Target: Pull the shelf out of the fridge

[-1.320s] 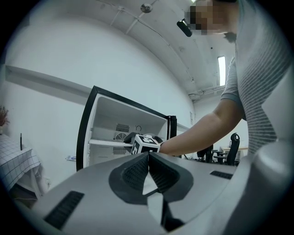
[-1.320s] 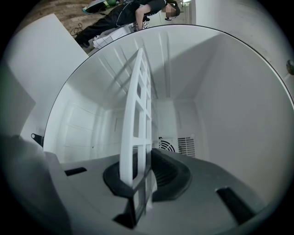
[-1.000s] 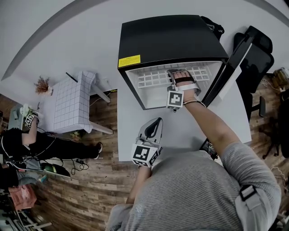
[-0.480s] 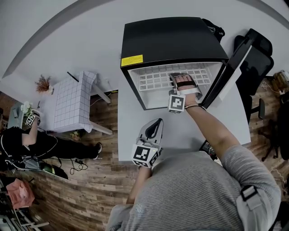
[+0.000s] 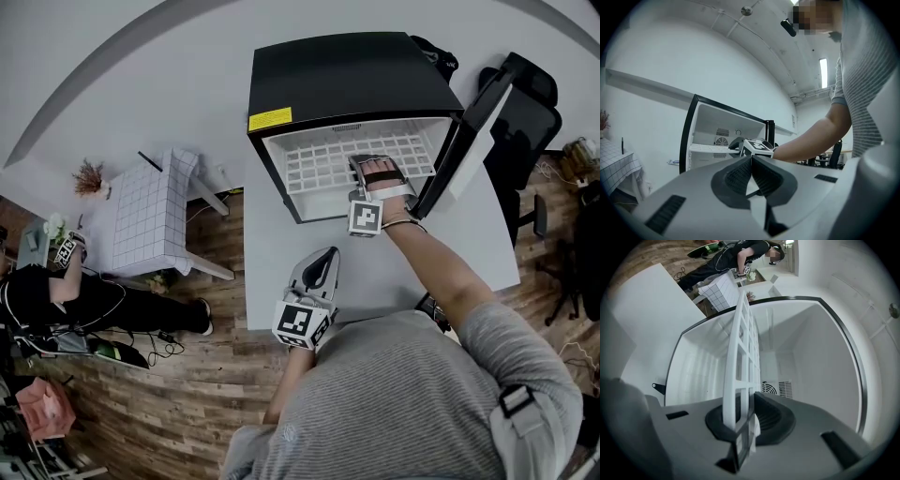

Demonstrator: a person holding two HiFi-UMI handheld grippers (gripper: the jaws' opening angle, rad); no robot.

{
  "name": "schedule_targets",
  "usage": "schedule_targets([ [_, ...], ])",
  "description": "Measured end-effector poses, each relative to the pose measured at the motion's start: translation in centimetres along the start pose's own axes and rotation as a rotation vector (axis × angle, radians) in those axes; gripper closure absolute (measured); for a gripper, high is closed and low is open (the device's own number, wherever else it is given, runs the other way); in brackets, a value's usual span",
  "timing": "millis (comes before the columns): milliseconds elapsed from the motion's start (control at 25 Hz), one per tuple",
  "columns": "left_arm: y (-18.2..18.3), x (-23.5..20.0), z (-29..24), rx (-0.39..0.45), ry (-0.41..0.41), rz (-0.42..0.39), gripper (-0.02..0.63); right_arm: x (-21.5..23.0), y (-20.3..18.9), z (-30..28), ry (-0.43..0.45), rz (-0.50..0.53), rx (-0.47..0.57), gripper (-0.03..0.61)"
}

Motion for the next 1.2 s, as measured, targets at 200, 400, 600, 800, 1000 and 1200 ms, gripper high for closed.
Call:
schedule_targets([
  [200,-0.1,1.0,0.9,-0.003,-0.016,-0.004,0.601,-0.6,0.1,1.2,0.014,-0.016,-0.007,0.541],
  [400,0.1,1.5,1.8,-0.006,-0.024,-0.006,0.603,-0.6,0.4,2.1,0.011,-0.017,-0.006,0.541],
  [600,0.0,2.2,2.6,-0.009,-0.035,-0.011,0.601,-1.0,0.5,3.2,0.018,-0.020,-0.003,0.541],
  [800,-0.5,2.7,3.3,-0.014,-0.043,-0.009,0.603,-1.2,0.6,3.7,0.006,-0.013,-0.004,0.541],
  [1000,-1.2,3.4,4.5,-0.010,-0.047,-0.017,0.601,-1.9,0.6,4.9,0.001,-0.015,-0.008,0.541],
  [1200,-1.3,3.6,5.1,-0.008,-0.051,-0.019,0.601,-1.7,0.7,5.1,-0.019,-0.003,-0.012,0.541],
])
Point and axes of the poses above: the fingertips, and each gripper's own axes: z backward along the fingers, x to its right, y out of its top, the point moved 4 cm from there along z, backward along the fingers, and after that the axes turned 6 degrees about -z, right-handed, at the moved point
